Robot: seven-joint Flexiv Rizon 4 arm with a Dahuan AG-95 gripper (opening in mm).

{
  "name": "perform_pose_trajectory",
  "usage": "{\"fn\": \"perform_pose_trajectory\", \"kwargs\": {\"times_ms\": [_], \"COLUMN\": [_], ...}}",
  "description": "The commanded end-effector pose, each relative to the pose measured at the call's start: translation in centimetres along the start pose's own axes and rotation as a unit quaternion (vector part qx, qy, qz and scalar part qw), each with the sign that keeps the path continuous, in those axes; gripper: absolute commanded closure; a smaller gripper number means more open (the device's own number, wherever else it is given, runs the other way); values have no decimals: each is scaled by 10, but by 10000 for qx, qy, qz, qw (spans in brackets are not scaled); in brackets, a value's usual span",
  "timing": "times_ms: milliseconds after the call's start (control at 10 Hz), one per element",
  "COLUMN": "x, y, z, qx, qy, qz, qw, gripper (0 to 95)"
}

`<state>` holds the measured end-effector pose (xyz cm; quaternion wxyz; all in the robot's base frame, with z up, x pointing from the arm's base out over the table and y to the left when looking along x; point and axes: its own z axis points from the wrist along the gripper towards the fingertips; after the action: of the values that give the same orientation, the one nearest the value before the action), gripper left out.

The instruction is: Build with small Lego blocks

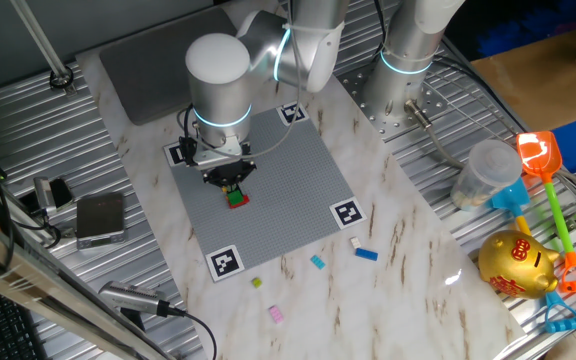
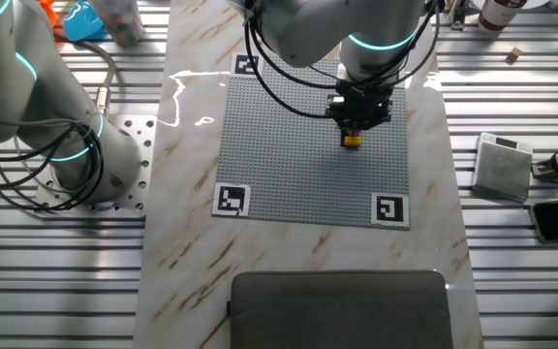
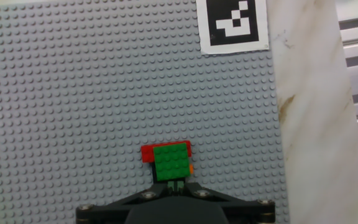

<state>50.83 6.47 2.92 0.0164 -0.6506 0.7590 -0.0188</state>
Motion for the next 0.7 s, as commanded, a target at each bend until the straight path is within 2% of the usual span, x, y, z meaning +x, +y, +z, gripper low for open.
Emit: {"fn": "perform_pose_trajectory", "kwargs": {"times_ms": [100, 700], "x": [0, 1], "y": [0, -2], "z": [0, 3], "qx": [9, 27], "qy": [0, -17], "qz": [-5, -48], "qw": [10000, 10000], "gripper": [950, 950]}}
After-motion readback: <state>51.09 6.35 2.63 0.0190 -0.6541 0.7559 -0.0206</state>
